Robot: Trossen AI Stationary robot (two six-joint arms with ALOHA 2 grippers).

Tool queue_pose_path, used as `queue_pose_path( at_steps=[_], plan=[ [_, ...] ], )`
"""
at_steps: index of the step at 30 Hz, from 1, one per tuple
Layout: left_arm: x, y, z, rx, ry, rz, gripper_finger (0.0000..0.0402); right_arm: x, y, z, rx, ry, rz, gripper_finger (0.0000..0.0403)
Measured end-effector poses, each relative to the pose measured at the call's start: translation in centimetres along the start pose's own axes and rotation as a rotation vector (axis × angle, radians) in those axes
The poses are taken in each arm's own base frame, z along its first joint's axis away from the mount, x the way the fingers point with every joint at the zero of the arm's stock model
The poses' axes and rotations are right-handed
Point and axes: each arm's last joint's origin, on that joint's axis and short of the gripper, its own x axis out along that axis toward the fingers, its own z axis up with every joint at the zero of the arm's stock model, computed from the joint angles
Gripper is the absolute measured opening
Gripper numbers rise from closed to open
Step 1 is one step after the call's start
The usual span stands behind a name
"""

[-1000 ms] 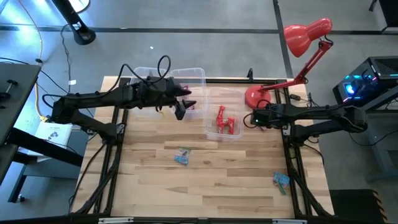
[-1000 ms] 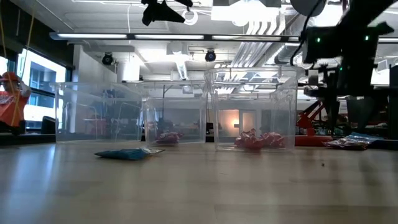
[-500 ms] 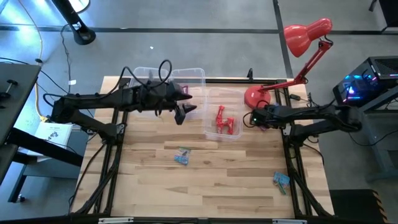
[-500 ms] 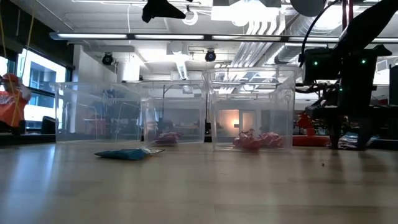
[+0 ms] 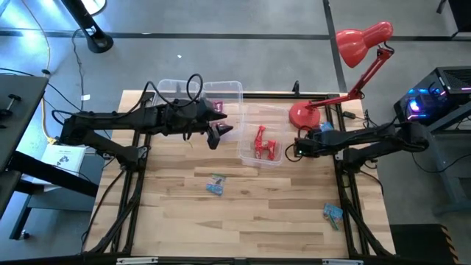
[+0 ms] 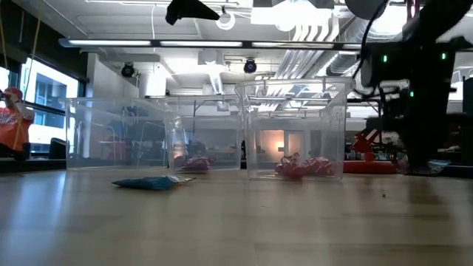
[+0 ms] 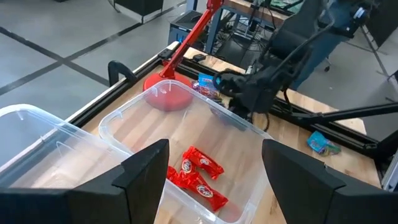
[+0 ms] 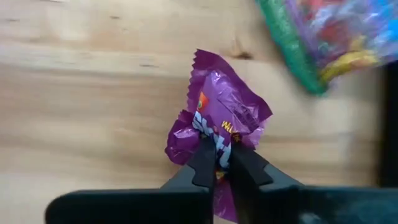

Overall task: Sort candy
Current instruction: Put the violet candy into the top center transparent bin

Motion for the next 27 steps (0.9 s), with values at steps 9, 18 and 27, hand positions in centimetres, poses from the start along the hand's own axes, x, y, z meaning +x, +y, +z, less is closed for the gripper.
queue_pose_path(
  at_steps=[9,18,27],
  plan=[
    [0.1,0.0,0.0,0.05,0.001,0.001,0.0252,-10.5,1.3,2.3,-0.089,-0.337,0.094,0.0006],
    [2.7,-0.3,-0.8,0.071,0.023,0.016,0.0252,-21.5,5.3,5.0,-0.184,-0.705,0.575,0.0007],
    [4.5,-1.8,0.9,0.072,-0.192,-0.222,0.0252,-25.5,7.8,5.3,-0.419,-0.838,1.037,0.0006]
  ],
)
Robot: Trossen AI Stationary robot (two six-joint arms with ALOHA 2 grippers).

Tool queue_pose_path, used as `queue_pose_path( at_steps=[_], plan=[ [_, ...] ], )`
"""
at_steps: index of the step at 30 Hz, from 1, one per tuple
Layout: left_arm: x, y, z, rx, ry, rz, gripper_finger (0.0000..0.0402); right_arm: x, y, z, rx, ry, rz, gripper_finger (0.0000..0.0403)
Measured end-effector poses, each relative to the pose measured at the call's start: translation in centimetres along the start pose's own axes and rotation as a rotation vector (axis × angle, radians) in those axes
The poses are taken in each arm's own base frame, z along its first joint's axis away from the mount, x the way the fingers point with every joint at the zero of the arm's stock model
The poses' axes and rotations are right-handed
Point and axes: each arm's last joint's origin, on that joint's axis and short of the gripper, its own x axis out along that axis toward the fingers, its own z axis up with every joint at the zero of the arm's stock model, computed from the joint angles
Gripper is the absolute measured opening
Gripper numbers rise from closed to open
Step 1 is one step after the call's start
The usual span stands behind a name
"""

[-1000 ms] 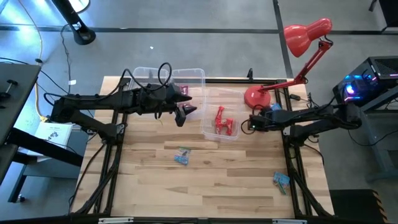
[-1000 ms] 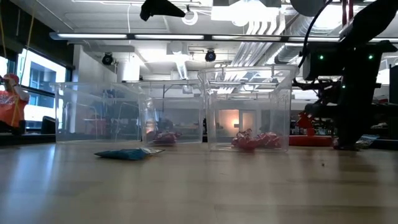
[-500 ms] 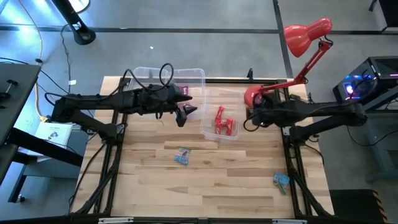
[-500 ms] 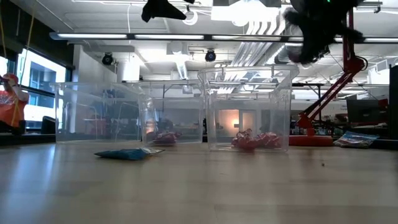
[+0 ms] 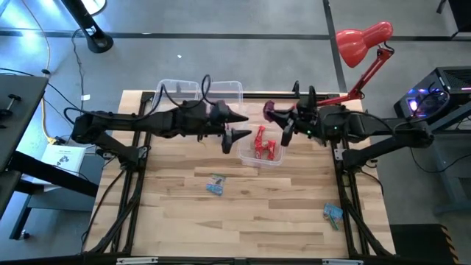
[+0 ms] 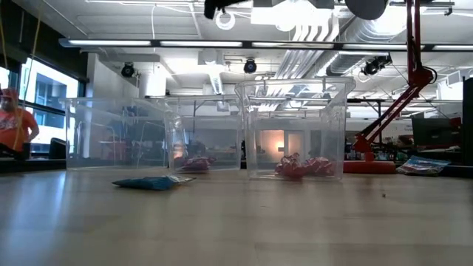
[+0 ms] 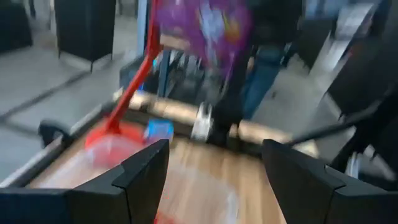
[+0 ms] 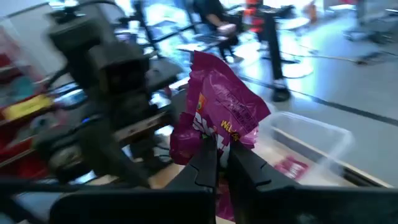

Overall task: Sort candy
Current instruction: Put the violet candy into the top center transparent bin

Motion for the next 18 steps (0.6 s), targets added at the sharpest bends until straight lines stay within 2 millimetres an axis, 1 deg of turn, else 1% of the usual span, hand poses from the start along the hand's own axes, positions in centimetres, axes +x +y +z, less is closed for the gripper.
queue_pose_path(
  at_steps=[3,6,10,14,18],
  plan=[
    [0.0,0.0,0.8,-0.007,-0.069,-0.056,0.0252,-0.1,0.5,0.3,-0.019,-0.01,0.081,0.0006],
    [-0.1,0.1,1.5,-0.048,-0.116,-0.142,0.0252,0.2,1.2,0.4,-0.032,-0.03,0.173,0.0006],
    [0.0,0.4,2.0,-0.105,-0.146,-0.224,0.0252,1.6,2.2,-0.4,-0.068,-0.007,0.291,0.0006],
    [-0.1,0.5,2.0,-0.143,-0.138,-0.272,0.0252,2.4,2.6,-0.8,-0.072,-0.008,0.309,0.0006],
    [-0.1,0.3,2.0,-0.142,-0.12,-0.332,0.0252,2.7,2.7,-0.9,-0.083,-0.012,0.32,0.0006]
  ],
)
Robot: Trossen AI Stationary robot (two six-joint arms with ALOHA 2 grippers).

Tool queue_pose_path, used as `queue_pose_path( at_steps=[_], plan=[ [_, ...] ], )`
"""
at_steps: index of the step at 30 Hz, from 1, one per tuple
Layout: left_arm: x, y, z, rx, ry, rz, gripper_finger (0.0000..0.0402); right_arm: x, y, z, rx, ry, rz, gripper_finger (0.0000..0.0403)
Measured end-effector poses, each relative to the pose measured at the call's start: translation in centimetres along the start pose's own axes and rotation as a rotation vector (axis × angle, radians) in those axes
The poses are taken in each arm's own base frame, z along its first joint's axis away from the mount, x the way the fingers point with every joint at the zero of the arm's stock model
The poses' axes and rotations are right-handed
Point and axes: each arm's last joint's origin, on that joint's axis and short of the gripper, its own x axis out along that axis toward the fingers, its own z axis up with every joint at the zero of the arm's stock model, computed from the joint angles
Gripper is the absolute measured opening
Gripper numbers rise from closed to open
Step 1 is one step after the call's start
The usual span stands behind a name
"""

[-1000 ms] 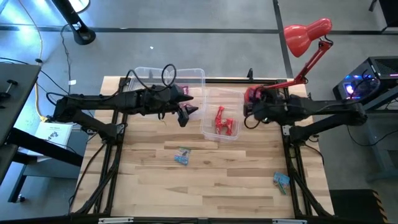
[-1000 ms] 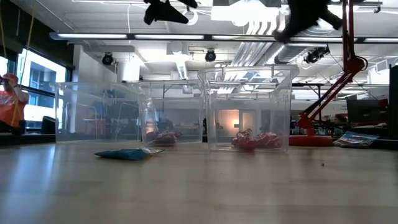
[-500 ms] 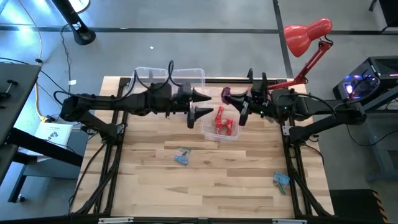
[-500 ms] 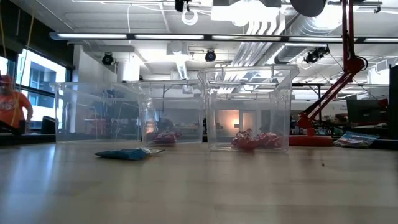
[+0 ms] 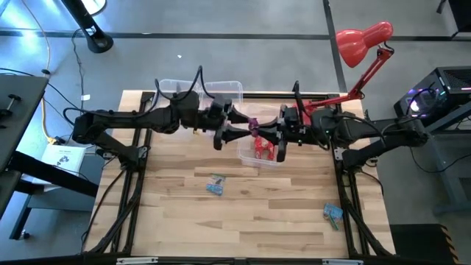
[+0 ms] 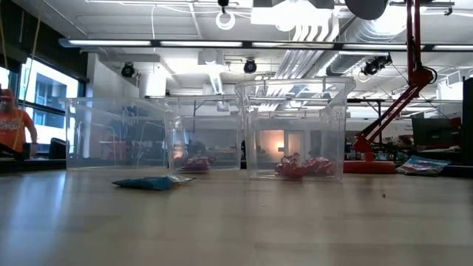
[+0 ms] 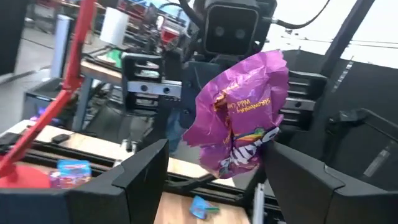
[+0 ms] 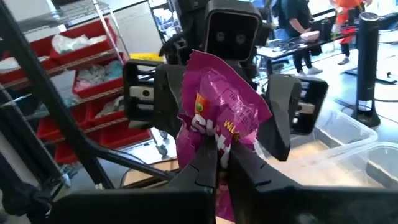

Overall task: Sort candy
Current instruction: Put the violet candy into the top center transparent bin

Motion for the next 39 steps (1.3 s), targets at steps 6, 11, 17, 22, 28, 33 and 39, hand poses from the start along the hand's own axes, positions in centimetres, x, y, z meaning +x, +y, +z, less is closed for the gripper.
queue_pose_path(
  at_steps=[6,11,17,22,28,33,39],
  plan=[
    [0.0,-0.5,0.4,0.018,-0.033,-0.085,0.0252,0.1,-0.2,-0.2,-0.007,0.021,0.009,0.0006],
    [0.0,-0.7,0.6,0.051,-0.039,-0.122,0.0252,0.1,-0.1,0.0,-0.006,0.008,0.024,0.0006],
    [0.4,-0.5,0.3,0.051,-0.036,-0.127,0.0251,0.2,0.0,0.0,0.006,0.008,0.062,0.0006],
    [1.0,-0.2,-0.5,0.013,0.003,-0.168,0.0215,1.3,0.4,-0.4,0.01,0.007,0.152,0.0013],
    [0.9,-0.1,-0.5,0.008,0.004,-0.139,0.0112,1.7,0.2,-1.0,0.036,0.029,0.096,0.0052],
    [0.6,0.1,-0.2,0.038,-0.001,-0.12,0.0105,1.0,0.1,-0.4,0.056,0.006,0.058,0.0074],
    [-0.3,0.8,0.7,0.053,-0.005,-0.116,0.0039,0.1,0.0,0.1,0.106,0.005,0.056,0.0075]
  ],
)
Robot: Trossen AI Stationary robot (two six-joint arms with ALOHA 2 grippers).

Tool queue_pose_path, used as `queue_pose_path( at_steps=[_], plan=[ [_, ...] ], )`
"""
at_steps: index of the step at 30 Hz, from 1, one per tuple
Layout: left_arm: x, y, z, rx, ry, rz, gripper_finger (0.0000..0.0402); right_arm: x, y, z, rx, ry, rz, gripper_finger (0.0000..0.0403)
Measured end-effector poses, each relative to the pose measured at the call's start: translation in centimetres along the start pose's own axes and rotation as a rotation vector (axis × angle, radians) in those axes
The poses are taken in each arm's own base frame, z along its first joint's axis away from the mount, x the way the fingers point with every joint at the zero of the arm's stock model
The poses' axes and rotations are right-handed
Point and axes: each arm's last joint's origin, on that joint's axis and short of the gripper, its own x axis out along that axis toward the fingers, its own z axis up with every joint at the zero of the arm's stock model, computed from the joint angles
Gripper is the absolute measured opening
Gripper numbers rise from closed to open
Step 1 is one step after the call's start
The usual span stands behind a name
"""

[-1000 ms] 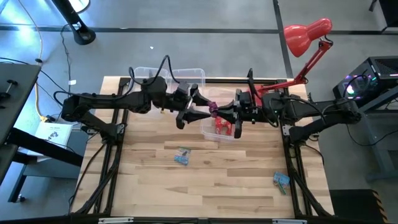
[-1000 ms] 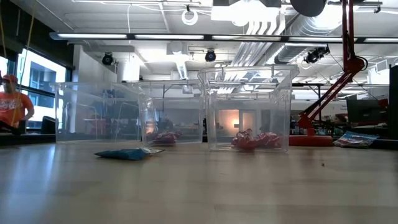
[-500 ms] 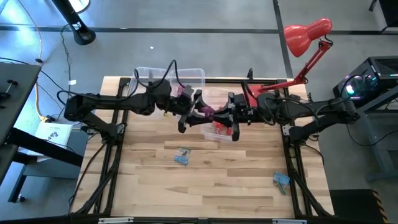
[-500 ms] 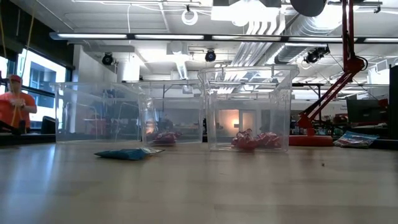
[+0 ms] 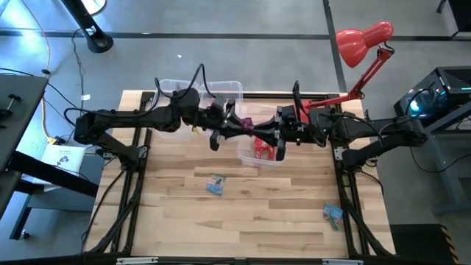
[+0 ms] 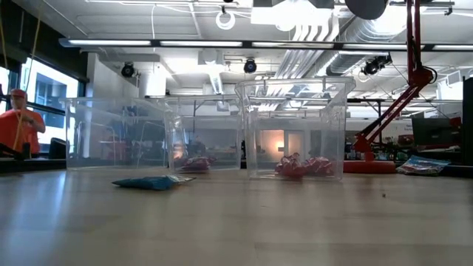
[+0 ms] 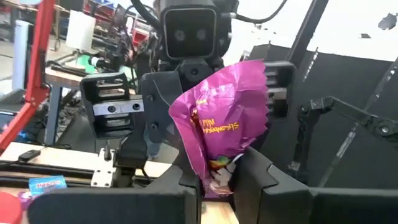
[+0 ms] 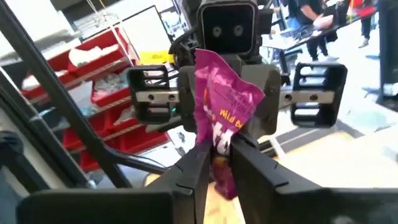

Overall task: Sort candy
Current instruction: Put the violet candy into the top center transparent bin, then put the middle left blue candy into the top left transparent bin

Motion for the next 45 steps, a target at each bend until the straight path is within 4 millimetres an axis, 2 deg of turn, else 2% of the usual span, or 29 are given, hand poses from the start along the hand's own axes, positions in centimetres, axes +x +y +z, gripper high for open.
queue_pose_path(
  at_steps=[5,10,12,15,19,25,29,32,36,38,41,45],
  plan=[
    [-0.5,0.4,0.4,0.003,0.005,-0.001,0.0029,-0.2,-0.1,0.0,0.049,0.005,-0.022,0.0097],
    [-1.0,1.1,0.4,0.014,0.029,0.03,0.0021,-0.6,-0.2,0.1,0.047,0.023,-0.031,0.0149],
    [-1.9,1.3,0.8,0.033,0.051,0.068,0.0021,-1.1,-0.2,0.3,0.032,0.022,-0.036,0.017],
    [-3.7,2.2,0.8,0.061,0.148,0.252,0.0019,-1.9,-0.2,0.6,0.007,0.026,-0.048,0.0195],
    [-5.9,4.5,-1.4,0.063,0.404,0.571,0.0023,-2.7,-0.3,1.0,-0.001,0.009,-0.077,0.021],
    [-7.2,7.8,-3.5,0.042,0.602,0.827,0.0074,-2.7,-0.4,1.1,-0.012,-0.002,-0.111,0.0211],
    [-7.3,9.5,-4.6,0.06,0.685,0.857,0.0121,-2.8,-0.5,1.0,-0.025,-0.001,-0.148,0.0211],
    [-7.4,9.8,-5.0,0.074,0.723,0.854,0.0161,-2.9,-0.4,1.1,-0.061,0.0,-0.145,0.0211],
    [-7.7,8.9,-4.2,0.075,0.725,0.833,0.0207,-3.3,-0.2,1.3,-0.063,-0.011,-0.134,0.0211],
    [-7.9,7.8,-3.5,0.001,0.712,0.788,0.0222,-3.6,-0.2,1.5,-0.059,-0.016,-0.132,0.0211],
    [-7.9,5.1,-3.3,-0.124,0.723,0.663,0.0234,-3.7,-0.2,1.6,-0.058,-0.021,-0.131,0.0211],
    [-7.1,0.1,-5.5,-0.14,0.923,0.521,0.0235,-3.8,-0.2,1.5,-0.062,-0.014,-0.131,0.0211]
  ],
)
